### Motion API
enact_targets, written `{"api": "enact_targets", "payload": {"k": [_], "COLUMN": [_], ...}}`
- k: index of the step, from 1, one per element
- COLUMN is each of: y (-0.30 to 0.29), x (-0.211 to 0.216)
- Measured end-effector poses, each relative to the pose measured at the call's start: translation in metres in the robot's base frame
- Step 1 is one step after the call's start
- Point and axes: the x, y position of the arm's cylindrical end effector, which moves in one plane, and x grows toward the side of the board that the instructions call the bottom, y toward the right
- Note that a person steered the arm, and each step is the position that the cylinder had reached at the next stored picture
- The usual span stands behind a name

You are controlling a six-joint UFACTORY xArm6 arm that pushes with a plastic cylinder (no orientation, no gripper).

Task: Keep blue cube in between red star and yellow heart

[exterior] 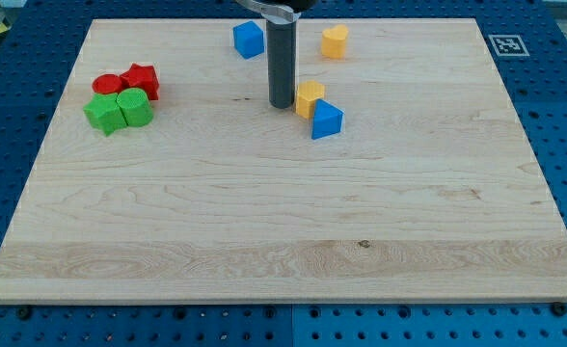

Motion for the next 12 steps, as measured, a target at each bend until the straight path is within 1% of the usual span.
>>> {"api": "enact_targets", "payload": {"k": [1, 2, 3, 4, 6, 10, 11, 12], "y": [-0.006, -0.035, -0.052, -0.061, -0.088, -0.093, -0.093, -0.093], "x": [0.0, 0.0, -0.003, -0.02, -0.029, -0.109, -0.124, -0.13]}}
